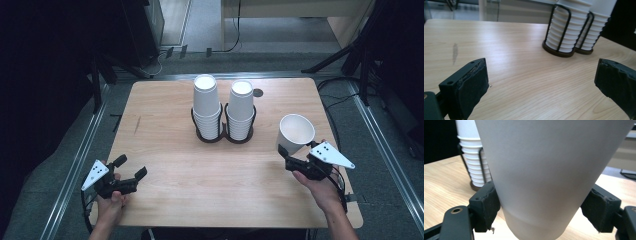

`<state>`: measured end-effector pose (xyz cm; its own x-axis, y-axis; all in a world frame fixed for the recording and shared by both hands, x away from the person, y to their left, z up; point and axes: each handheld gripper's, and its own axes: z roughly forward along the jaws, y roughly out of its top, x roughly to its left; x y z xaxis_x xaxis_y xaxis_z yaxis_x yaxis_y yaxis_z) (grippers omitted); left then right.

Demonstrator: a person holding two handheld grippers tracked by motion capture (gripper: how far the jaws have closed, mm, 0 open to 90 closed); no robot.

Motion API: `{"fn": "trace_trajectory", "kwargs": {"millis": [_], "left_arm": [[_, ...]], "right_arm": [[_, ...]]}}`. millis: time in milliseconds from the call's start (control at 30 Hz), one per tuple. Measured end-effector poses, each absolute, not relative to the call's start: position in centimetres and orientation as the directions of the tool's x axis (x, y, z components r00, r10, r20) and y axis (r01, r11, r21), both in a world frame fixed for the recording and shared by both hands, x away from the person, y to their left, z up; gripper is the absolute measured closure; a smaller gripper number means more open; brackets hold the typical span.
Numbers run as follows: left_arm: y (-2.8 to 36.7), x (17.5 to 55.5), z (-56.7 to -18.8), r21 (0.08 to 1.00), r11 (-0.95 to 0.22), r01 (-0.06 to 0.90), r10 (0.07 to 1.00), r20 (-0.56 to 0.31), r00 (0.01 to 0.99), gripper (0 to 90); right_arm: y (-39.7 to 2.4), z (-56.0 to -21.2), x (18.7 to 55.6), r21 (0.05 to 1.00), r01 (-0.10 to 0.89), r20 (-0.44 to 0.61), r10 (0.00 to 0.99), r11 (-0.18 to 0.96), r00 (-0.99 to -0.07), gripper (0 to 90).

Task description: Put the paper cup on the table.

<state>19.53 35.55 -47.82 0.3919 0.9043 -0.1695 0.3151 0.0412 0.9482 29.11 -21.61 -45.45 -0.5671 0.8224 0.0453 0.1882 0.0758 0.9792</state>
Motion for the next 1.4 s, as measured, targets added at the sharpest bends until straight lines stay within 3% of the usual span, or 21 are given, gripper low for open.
{"fn": "trace_trajectory", "kwargs": {"millis": [700,1400], "left_arm": [[35.8,19.6,-48.3,0.940,0.059,0.337,0.918,-0.184,0.352,0.0],[35.7,19.6,-48.4,0.940,0.044,0.339,0.916,-0.173,0.361,0.0]], "right_arm": [[-22.4,-50.1,30.5,0.932,0.348,0.051,0.911,0.104,-0.409,22.3],[-22.7,-51.5,31.4,0.886,0.448,0.071,0.918,0.122,-0.390,22.2]]}}
